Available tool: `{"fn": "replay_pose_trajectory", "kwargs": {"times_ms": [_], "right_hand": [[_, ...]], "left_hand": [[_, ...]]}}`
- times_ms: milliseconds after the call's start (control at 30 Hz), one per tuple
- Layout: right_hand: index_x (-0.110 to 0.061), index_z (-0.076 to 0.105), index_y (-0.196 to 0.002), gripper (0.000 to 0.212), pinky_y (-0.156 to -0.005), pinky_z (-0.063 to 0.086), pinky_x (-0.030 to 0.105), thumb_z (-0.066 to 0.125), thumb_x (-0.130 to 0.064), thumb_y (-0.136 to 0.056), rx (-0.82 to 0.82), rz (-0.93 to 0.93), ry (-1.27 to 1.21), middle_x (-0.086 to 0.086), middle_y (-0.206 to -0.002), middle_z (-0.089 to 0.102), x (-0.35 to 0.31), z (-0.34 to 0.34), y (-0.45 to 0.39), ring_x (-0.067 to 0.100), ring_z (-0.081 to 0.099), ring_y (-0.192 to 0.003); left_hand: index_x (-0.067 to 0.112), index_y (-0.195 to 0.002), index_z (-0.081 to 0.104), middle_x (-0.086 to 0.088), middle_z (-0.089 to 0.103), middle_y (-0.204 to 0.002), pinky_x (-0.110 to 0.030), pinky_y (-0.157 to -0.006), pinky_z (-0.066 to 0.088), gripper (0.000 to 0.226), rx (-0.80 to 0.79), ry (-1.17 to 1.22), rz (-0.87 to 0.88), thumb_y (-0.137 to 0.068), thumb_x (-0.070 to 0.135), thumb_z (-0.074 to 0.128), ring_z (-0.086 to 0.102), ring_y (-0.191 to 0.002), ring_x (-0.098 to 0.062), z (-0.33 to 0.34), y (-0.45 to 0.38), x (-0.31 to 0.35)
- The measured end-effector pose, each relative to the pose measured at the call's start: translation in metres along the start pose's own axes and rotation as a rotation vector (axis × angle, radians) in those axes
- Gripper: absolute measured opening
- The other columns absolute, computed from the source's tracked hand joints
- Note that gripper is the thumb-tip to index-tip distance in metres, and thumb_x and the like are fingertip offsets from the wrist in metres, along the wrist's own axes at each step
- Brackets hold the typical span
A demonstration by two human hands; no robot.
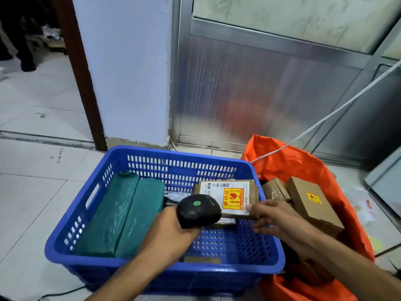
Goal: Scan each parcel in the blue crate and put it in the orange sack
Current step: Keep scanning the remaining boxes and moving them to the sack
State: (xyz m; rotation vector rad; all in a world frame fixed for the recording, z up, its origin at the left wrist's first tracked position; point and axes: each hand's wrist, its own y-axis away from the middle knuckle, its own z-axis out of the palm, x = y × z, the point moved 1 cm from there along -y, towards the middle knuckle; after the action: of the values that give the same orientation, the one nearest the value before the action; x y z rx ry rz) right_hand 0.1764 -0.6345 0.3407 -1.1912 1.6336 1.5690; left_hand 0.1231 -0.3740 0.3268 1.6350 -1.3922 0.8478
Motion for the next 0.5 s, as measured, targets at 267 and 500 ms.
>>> {"fn": "replay_pose_trajectory", "kwargs": {"times_ms": [267, 500], "right_hand": [[-0.004, 0.063, -0.108, 0.034, -0.069, 0.06, 0.031, 0.081, -0.007, -0.08, 0.162, 0.01, -0.024, 0.018, -0.102, 0.07, 0.02, 0.005, 0.014, 0.024, 0.07, -0.079], [-0.001, 0.053, -0.107, 0.047, -0.065, 0.061, 0.035, 0.084, 0.002, -0.073, 0.235, -0.012, -0.025, 0.017, -0.105, 0.066, 0.04, 0.012, 0.016, 0.032, 0.069, -0.097]], "left_hand": [[0.045, -0.08, 0.073, 0.005, 0.074, -0.068, -0.037, -0.068, 0.057, 0.027, -0.001, 0.136, -0.013, -0.059, 0.029, 0.077, 0.069, -0.066, -0.015, 0.009, 0.003, 0.01], [0.015, -0.066, 0.074, -0.001, 0.064, -0.05, -0.02, -0.05, 0.042, 0.01, -0.024, 0.319, -0.139, -0.068, 0.011, 0.083, 0.054, -0.042, -0.009, 0.019, 0.007, 0.009]]}}
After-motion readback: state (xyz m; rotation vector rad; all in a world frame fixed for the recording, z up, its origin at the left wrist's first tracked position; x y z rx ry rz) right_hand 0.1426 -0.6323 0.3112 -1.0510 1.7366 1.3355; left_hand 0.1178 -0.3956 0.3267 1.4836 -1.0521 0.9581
